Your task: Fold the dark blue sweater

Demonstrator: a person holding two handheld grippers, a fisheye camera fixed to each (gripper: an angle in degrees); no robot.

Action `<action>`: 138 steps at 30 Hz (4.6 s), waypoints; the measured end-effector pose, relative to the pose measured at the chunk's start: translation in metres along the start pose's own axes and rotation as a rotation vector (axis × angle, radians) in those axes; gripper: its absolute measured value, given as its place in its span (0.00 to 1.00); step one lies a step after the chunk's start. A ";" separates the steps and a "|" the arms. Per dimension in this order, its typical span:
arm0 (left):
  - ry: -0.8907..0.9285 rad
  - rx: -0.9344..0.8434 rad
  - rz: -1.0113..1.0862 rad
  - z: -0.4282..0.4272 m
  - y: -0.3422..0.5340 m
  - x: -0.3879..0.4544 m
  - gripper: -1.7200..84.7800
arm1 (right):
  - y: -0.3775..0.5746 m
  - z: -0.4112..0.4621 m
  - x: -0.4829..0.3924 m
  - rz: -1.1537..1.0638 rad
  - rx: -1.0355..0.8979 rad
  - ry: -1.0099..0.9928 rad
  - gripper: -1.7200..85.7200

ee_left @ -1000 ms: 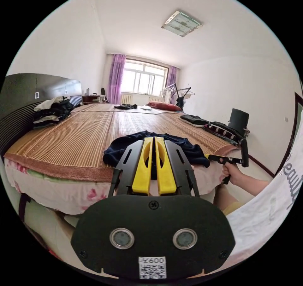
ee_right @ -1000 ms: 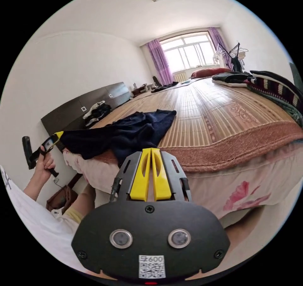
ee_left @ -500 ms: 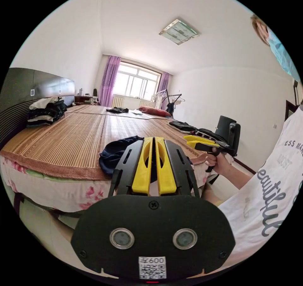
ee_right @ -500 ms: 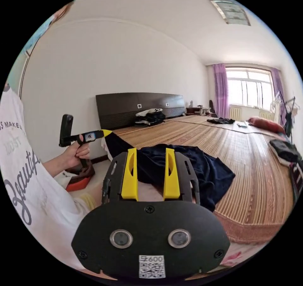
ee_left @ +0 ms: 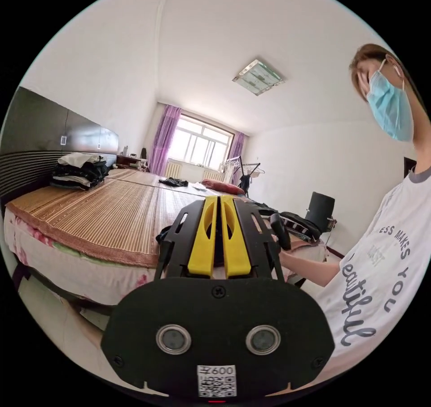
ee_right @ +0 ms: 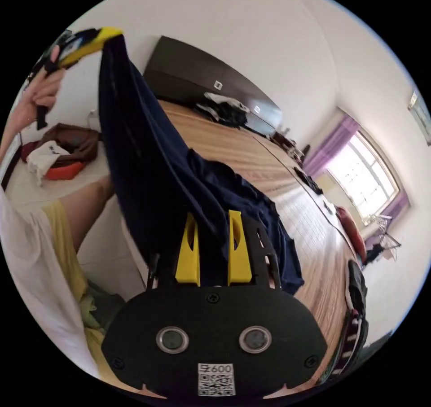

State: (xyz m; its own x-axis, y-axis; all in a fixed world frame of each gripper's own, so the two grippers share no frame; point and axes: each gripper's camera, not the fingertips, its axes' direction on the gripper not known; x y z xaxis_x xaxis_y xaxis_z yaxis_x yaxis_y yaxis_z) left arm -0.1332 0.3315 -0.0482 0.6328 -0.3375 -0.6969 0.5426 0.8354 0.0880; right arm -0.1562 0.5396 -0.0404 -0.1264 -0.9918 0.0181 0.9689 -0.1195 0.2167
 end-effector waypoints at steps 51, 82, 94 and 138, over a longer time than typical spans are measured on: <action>0.612 0.242 0.119 -0.218 -0.063 -0.021 0.04 | 0.328 -0.459 0.233 0.808 0.904 0.046 0.01; 0.290 0.198 0.682 -0.006 -0.595 -0.055 0.03 | 0.139 -0.510 0.479 0.077 0.714 0.271 0.01; 0.348 -0.263 -0.561 0.095 -0.091 -0.321 0.03 | 0.376 -0.105 0.321 0.834 0.153 -0.302 0.01; 0.269 -0.325 -0.396 0.284 -0.262 -0.209 0.02 | 0.374 -0.120 0.262 1.146 0.172 -0.017 0.01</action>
State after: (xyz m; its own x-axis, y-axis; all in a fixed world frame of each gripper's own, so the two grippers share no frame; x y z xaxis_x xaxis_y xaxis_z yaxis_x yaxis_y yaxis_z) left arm -0.2506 0.0601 0.2769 0.2300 -0.5652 -0.7923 0.4846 0.7725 -0.4104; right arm 0.1986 0.2293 -0.0720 0.8028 -0.5139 0.3023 0.4758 0.8578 0.1945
